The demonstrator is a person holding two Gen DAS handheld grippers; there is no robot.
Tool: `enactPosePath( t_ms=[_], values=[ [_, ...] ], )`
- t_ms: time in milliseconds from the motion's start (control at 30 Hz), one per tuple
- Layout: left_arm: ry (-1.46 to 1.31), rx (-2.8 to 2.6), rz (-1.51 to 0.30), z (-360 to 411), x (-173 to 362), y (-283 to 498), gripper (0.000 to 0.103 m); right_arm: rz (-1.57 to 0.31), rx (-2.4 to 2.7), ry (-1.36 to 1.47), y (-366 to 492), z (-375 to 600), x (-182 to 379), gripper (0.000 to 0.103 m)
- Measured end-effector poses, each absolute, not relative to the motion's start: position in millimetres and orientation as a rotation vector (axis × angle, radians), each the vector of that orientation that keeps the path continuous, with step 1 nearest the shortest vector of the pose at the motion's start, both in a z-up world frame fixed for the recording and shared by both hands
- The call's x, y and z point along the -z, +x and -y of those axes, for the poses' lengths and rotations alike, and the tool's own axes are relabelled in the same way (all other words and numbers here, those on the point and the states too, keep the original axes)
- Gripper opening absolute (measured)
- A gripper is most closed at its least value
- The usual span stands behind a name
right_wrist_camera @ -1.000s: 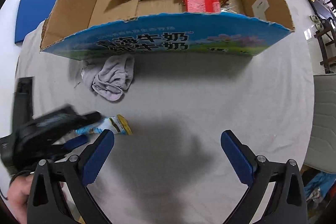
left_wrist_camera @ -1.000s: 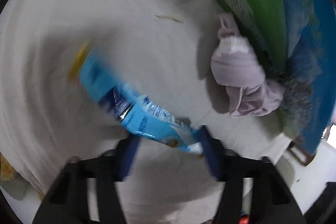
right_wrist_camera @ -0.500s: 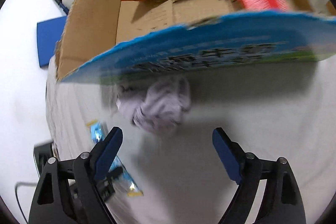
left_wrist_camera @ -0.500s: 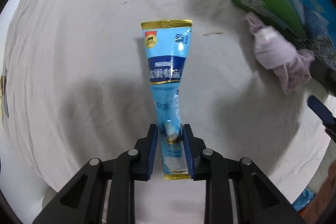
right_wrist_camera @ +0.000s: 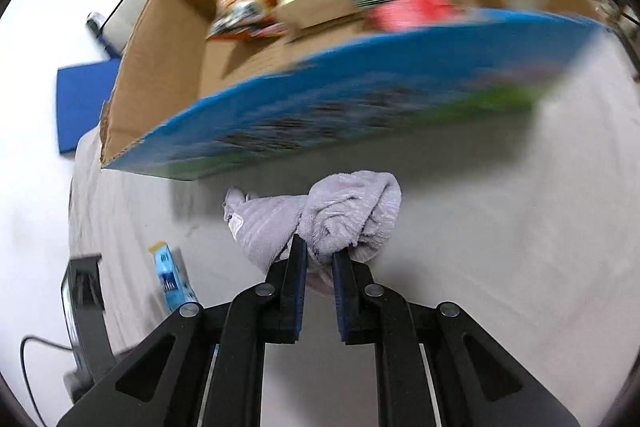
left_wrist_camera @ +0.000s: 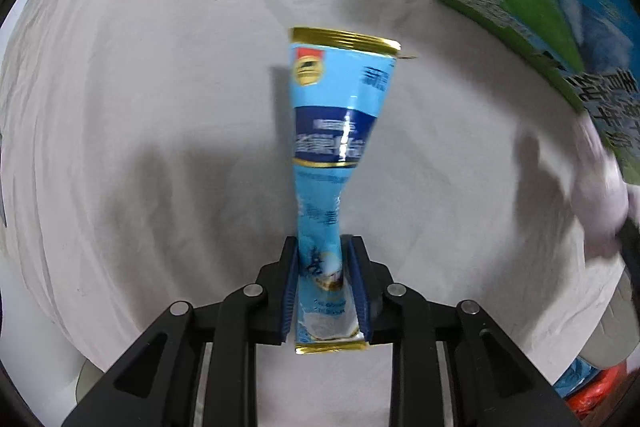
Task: Organize soft objects
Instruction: 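Grasp the blue Nestle tube with the left tool while the right tool grasps the lilac cloth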
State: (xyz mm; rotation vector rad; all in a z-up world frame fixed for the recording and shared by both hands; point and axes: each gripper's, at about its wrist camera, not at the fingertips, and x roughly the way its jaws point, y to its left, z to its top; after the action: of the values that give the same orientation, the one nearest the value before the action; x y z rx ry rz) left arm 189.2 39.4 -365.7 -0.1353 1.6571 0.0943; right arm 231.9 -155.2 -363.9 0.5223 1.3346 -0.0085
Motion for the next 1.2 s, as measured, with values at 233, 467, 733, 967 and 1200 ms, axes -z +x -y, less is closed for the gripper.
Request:
enactPosePath(
  t_ms=[233, 467, 733, 967, 1200],
  values=[
    [-0.017, 0.086, -1.65, 26, 364, 168, 0.02, -1.37, 0.198, 0.679, 139, 230, 360, 0.013],
    [0.185, 0.257, -1.649, 86, 375, 144, 0.02, -1.496, 0.187, 0.806, 98, 267, 400, 0.021],
    [-0.14, 0.234, -1.73, 35, 389, 153, 0.029, -1.577, 0.04, 0.291, 125, 253, 362, 0.069],
    [-0.4, 0.203, -1.775, -7, 405, 164, 0.031, -1.715, -0.209, -0.166, 169, 194, 394, 0.07],
    [-0.205, 0.189, -1.737, 13, 394, 168, 0.036, -1.84, -0.309, -0.007, 182, 177, 428, 0.071]
  ],
)
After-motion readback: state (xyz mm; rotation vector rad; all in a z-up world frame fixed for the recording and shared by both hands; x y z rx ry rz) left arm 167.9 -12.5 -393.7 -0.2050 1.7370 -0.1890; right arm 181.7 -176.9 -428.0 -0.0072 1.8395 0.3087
